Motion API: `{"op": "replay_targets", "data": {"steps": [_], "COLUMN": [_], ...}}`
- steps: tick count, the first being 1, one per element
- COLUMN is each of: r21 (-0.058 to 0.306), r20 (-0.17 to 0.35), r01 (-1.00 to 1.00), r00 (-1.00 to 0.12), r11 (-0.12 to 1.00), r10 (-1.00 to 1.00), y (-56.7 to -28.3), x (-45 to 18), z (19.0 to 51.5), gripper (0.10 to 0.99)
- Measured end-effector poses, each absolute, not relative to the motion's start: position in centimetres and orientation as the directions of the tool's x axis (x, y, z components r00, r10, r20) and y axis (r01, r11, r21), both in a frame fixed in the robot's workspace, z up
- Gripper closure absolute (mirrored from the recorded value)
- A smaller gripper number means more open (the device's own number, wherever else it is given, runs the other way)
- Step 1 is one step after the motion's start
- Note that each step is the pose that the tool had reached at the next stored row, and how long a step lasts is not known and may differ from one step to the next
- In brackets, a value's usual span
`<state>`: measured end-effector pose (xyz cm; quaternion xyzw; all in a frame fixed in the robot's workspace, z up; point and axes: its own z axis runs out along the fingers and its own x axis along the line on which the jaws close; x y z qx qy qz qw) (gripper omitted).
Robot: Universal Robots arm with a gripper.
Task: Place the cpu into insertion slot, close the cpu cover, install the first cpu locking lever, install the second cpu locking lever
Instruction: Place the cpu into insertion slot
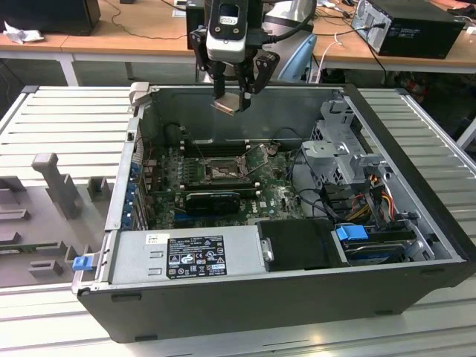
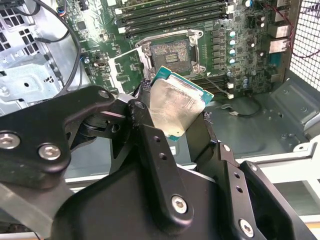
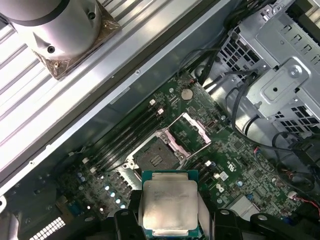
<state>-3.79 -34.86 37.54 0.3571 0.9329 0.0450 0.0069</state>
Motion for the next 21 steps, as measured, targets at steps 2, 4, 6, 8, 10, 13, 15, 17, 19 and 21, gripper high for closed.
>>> {"op": "replay_targets", "data": {"steps": [2, 4, 6, 8, 10, 13, 15, 17, 19, 21], "r21": [0.089, 0.089, 0.089, 0.089, 0.089, 0.089, 0.088, 0.088, 0.088, 0.088], "r20": [0.019, 0.019, 0.019, 0.019, 0.019, 0.019, 0.019, 0.018, 0.018, 0.018], "r01": [0.673, 0.682, 0.695, 0.712, 0.721, 0.743, 0.762, 0.774, 0.789, 0.804], "r00": [-0.738, -0.73, -0.717, -0.7, -0.691, -0.668, -0.646, -0.63, -0.612, -0.591], "r11": [0.734, 0.726, 0.713, 0.696, 0.687, 0.664, 0.642, 0.627, 0.608, 0.588], "r10": [0.674, 0.683, 0.697, 0.714, 0.723, 0.744, 0.763, 0.776, 0.791, 0.806], "y": [-34.86, -34.86, -34.86, -34.86, -34.86, -34.86, -34.86, -34.87, -34.86, -34.86], "x": [-3.79, -3.79, -3.79, -3.79, -3.79, -3.79, -3.79, -3.79, -3.79, -3.79], "z": [37.53, 37.52, 37.5, 37.48, 37.47, 37.44, 37.42, 37.41, 37.4, 37.39], "gripper": [0.557, 0.557, 0.557, 0.557, 0.557, 0.557, 0.557, 0.557, 0.557, 0.557]}}
